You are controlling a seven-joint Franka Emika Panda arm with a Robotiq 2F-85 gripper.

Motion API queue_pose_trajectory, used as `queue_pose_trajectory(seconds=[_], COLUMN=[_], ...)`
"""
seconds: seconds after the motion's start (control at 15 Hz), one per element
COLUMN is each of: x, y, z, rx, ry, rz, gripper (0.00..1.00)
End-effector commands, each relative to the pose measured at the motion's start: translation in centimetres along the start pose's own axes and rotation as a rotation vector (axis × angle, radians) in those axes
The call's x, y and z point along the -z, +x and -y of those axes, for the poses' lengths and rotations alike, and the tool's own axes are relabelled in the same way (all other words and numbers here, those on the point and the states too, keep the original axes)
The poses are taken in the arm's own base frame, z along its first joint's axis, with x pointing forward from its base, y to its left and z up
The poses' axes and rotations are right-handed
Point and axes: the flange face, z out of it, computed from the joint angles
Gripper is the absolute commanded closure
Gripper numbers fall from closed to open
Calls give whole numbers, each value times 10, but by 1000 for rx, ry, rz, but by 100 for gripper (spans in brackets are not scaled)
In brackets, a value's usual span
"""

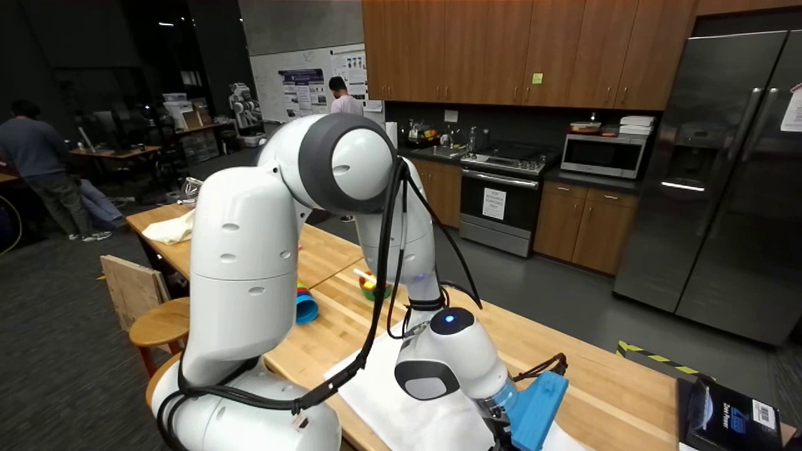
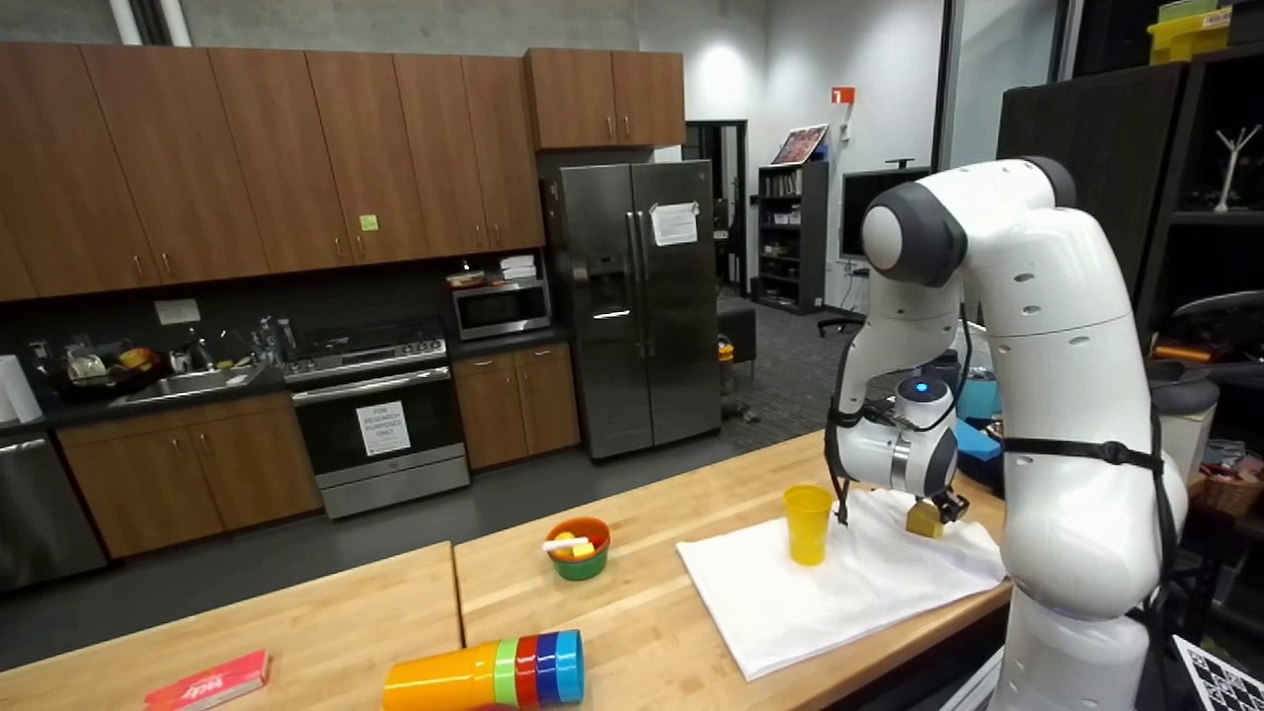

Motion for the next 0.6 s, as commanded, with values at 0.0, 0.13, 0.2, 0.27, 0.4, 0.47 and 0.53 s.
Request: queue_pose_trajectory(seconds=[0.0, 0.13, 0.2, 0.27, 0.4, 0.47, 0.53], x=[1, 5, 6, 8, 11, 12, 12], y=[21, 26, 28, 28, 24, 25, 26], z=[3, 2, 2, -1, -4, -4, -5], rx=[-9, -15, -18, -15, -20, -19, -17], ry=[37, 40, 43, 37, 12, 11, 10], rz=[-12, -12, -14, -23, 1, 2, 1], gripper=[65, 65, 65, 65, 15, 40, 36])
